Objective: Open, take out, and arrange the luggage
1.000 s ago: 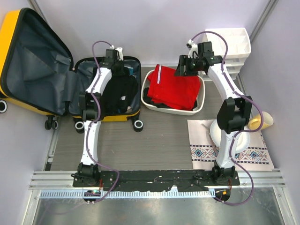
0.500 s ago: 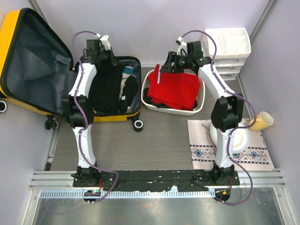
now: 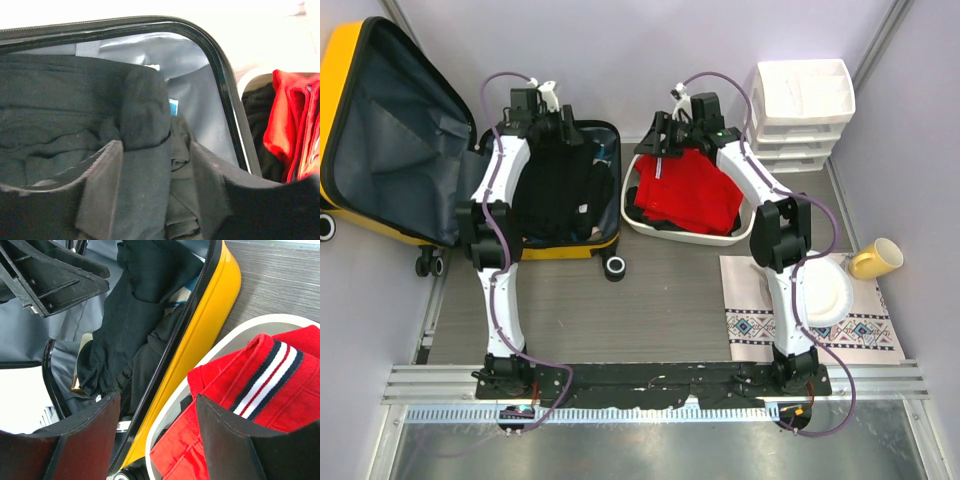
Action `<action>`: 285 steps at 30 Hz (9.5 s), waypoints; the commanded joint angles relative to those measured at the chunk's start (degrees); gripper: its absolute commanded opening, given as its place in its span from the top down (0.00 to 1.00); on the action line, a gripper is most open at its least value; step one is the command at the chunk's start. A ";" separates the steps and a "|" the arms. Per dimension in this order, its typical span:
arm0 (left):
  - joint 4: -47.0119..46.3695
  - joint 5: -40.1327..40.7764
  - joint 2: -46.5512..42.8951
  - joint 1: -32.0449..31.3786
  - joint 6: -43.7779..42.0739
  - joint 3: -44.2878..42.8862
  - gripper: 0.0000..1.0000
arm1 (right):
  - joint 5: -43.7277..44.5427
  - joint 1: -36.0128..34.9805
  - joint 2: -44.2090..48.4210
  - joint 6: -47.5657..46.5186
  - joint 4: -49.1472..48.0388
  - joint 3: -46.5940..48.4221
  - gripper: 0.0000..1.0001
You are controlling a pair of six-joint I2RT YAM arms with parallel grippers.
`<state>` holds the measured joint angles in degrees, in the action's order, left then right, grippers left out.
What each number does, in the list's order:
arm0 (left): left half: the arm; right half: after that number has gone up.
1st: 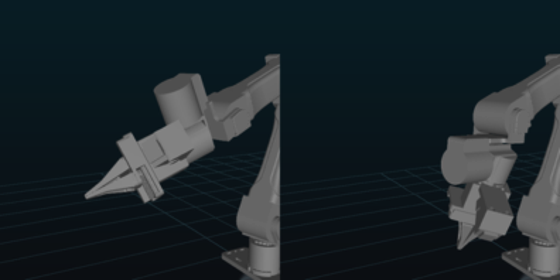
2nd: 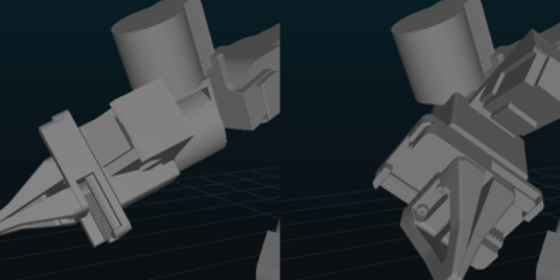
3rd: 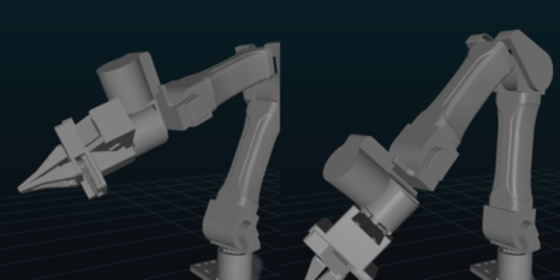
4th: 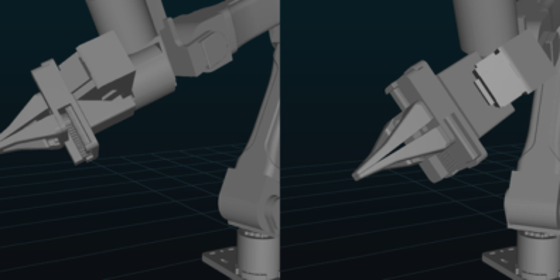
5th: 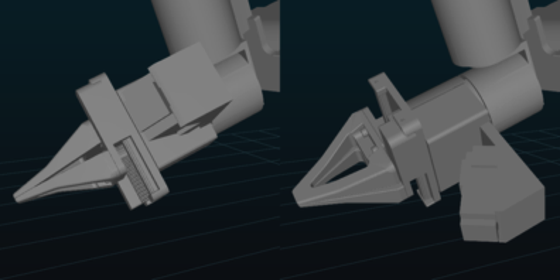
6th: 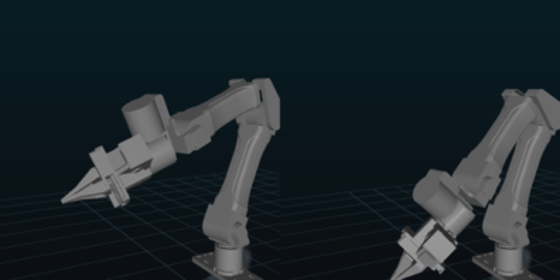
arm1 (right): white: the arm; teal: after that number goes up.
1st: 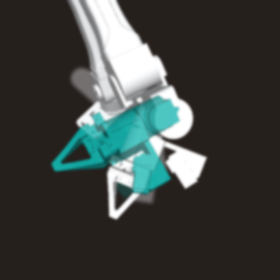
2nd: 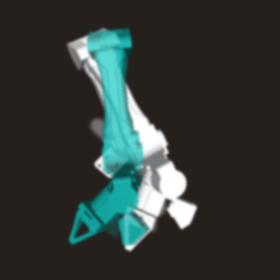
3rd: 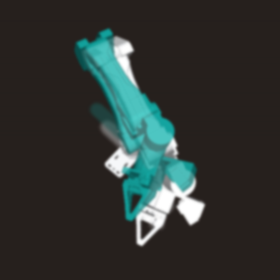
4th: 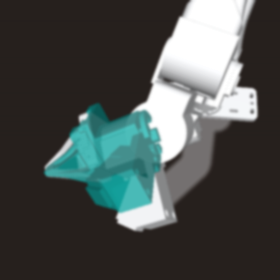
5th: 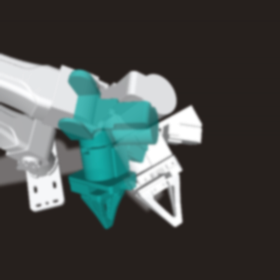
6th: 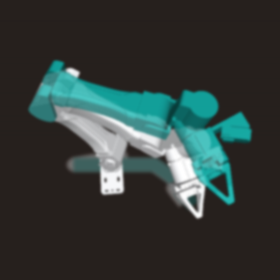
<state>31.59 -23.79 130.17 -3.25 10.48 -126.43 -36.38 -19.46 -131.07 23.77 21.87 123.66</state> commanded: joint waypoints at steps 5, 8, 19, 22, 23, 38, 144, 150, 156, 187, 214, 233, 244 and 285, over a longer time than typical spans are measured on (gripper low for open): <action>1.12 6.12 -2.54 -0.97 -0.81 3.10 0.39 | -0.36 -1.19 0.11 1.81 -4.82 1.85 0.32; -0.83 6.04 -4.04 -2.55 -1.86 8.21 0.46 | -0.36 -1.19 0.72 1.28 -4.38 0.89 0.32; 0.31 9.55 1.48 -5.19 -2.13 5.07 0.39 | 0.17 -1.19 1.69 0.22 -3.76 -0.08 0.32; -0.22 9.82 3.16 -5.19 -1.17 2.43 0.42 | 0.26 -1.10 1.69 0.14 -3.76 -0.26 0.32; 0.04 9.82 4.55 -5.19 -1.08 1.55 0.44 | 0.26 -1.10 1.69 0.14 -3.68 -0.17 0.32; -1.16 -3.76 3.44 -2.38 1.36 -0.15 1.00 | 0.96 -1.19 1.08 1.62 -4.72 0.27 0.31; -12.33 -16.37 -29.98 6.68 18.43 49.88 0.23 | -2.64 6.45 11.44 7.78 -11.41 -6.23 0.99; -16.21 -16.38 -25.50 3.77 23.53 47.68 0.22 | -2.12 6.63 12.68 7.17 -10.71 -7.20 0.99; -17.70 -14.62 -24.88 1.22 27.83 49.87 0.12 | -1.68 7.25 13.64 6.64 -9.39 -7.55 0.99; -44.60 -12.86 -23.55 -0.53 43.31 55.42 0.83 | -3.17 7.95 12.59 5.85 -7.19 -5.62 0.99; -19.73 -10.84 -21.81 -12.66 16.68 24.94 1.00 | -0.98 15.06 30.95 -0.20 -8.16 -21.86 0.99; -4.54 -4.86 -2.45 -19.96 4.65 5.67 0.67 | 9.57 18.67 38.69 -21.39 -8.51 -57.12 0.99; 4.33 -9.61 -24.52 -7.23 1.39 24.20 0.19 | 10.71 18.67 39.57 -19.47 0.28 -43.16 0.23; -1.28 -15.58 -24.70 -2.47 3.94 34.51 1.00 | 6.06 11.91 25.95 -10.24 -3.76 -24.08 0.23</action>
<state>31.00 -34.22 112.42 -5.85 15.62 -85.86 -28.88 -7.20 -104.99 12.29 21.32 96.88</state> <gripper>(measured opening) 0.039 0.770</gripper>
